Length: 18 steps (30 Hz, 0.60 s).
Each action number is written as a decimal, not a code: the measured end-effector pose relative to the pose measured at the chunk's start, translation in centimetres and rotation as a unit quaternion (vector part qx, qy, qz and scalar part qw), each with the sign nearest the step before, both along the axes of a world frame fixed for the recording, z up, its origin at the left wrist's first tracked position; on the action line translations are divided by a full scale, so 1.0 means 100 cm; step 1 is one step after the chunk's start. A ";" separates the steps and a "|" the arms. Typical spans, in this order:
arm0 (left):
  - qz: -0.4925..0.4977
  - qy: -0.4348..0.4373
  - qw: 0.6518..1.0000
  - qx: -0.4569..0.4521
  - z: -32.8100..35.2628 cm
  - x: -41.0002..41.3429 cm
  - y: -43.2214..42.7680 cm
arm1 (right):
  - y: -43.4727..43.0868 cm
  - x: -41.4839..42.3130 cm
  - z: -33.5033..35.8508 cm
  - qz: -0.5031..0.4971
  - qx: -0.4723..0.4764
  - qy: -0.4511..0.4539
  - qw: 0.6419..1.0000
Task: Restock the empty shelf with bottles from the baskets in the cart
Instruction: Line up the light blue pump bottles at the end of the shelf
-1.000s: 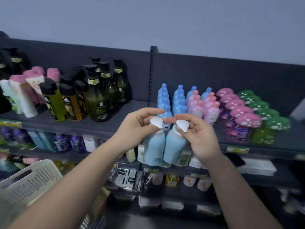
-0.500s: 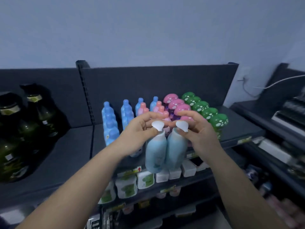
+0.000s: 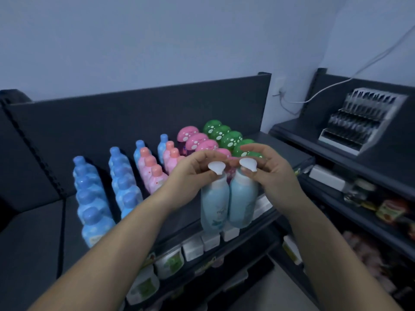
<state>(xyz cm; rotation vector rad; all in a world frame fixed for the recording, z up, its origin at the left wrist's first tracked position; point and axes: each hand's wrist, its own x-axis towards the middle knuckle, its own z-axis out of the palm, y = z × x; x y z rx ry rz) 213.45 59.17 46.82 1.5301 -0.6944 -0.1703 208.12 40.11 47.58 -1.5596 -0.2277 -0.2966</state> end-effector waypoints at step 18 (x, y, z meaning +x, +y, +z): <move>-0.035 0.046 0.993 -0.101 0.003 0.035 -0.163 | -0.172 0.043 0.014 0.063 -0.025 -0.009 0.998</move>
